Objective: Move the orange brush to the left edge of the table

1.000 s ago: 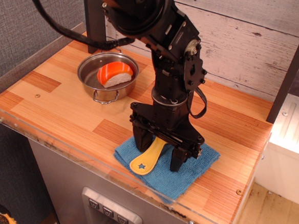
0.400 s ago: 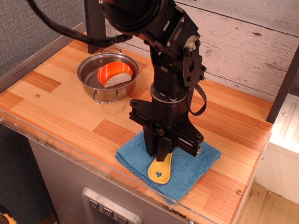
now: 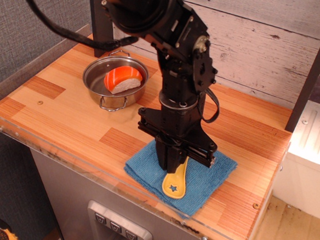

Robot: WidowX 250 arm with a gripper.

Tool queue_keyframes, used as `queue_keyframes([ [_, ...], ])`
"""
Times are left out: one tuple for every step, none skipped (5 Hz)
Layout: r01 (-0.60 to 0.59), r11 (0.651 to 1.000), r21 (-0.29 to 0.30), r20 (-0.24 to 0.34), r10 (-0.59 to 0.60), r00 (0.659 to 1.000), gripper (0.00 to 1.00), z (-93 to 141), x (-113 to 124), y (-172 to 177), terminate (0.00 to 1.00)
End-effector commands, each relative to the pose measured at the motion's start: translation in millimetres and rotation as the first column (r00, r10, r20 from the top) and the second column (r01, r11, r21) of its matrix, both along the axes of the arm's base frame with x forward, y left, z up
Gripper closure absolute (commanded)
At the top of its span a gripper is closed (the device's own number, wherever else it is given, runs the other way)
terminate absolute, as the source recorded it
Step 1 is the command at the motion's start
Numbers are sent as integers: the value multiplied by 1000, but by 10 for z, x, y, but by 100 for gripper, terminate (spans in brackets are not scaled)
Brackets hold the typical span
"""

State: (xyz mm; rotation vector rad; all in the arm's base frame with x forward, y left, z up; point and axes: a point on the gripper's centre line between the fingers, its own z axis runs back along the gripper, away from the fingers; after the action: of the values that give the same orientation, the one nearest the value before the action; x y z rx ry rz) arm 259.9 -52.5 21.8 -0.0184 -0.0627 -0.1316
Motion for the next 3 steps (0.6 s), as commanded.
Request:
queue_keyframes([
  [18,999,-30,80,-15,997,100,214,61,-21,0],
  [28,999,-34,108,-24,994,100,363,51,7,0],
  [27,998,-60,153,-17,988,100,536,31,107,0],
])
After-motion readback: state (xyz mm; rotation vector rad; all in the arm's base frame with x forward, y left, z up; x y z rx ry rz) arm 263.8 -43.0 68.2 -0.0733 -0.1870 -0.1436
